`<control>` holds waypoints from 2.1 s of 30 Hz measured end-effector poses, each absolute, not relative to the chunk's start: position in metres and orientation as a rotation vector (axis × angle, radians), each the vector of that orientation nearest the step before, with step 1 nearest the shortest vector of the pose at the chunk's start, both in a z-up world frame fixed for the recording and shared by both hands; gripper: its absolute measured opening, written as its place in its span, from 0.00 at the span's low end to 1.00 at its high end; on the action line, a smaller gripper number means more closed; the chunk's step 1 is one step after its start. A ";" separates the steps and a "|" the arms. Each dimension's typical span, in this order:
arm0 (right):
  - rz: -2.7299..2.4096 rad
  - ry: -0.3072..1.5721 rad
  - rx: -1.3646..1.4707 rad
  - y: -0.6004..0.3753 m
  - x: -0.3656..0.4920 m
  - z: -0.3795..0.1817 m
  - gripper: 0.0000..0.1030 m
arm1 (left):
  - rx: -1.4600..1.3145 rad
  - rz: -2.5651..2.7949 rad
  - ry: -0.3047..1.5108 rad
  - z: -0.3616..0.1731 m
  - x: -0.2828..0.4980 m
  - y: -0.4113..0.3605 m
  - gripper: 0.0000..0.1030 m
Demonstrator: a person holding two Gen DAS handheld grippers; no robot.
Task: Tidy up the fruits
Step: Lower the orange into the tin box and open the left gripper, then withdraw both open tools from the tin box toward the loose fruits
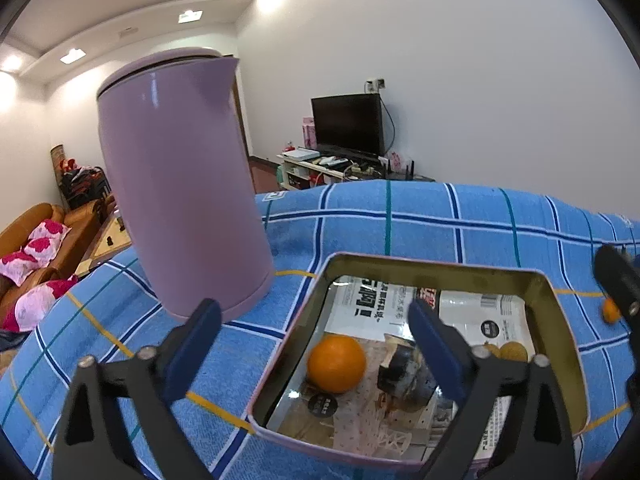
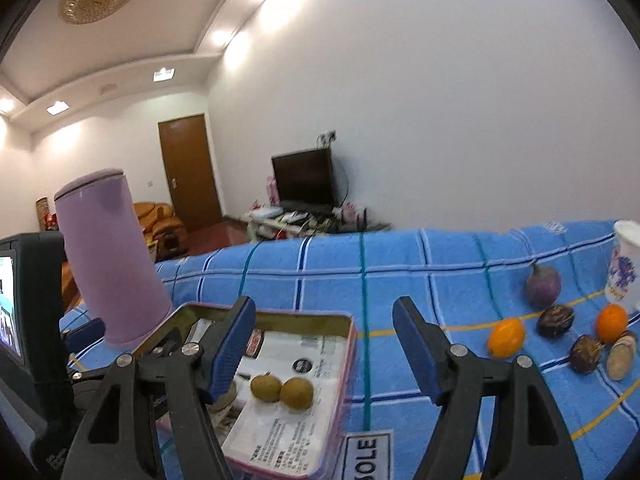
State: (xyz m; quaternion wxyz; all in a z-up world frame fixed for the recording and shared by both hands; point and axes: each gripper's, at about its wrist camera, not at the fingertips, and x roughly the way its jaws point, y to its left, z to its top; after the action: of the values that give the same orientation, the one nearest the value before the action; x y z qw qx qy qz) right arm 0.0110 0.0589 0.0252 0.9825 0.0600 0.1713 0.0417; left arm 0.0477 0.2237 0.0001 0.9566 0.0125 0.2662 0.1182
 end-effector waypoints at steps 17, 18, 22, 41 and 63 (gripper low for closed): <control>0.053 0.299 0.084 0.058 -0.006 0.029 0.82 | 0.001 0.229 0.483 0.005 0.036 0.217 1.00; 0.052 0.301 0.082 0.056 -0.005 0.028 0.82 | -0.003 0.228 0.484 0.005 0.035 0.217 1.00; 0.048 0.311 0.073 0.052 -0.007 0.029 0.82 | -0.010 0.237 0.489 0.005 0.033 0.217 1.00; 0.039 0.309 0.003 0.023 -0.023 0.032 0.82 | 0.002 0.270 0.490 0.005 0.017 0.198 1.00; 0.025 0.310 -0.034 -0.025 -0.047 0.034 0.82 | 0.096 0.267 0.503 0.004 -0.002 0.150 1.00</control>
State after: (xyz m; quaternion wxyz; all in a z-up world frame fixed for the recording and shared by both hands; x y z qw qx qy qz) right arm -0.0470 -0.0247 0.0340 0.9878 -0.0172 0.1542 0.0127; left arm -0.0016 0.1499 0.0042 0.9587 0.0471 0.2478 0.1316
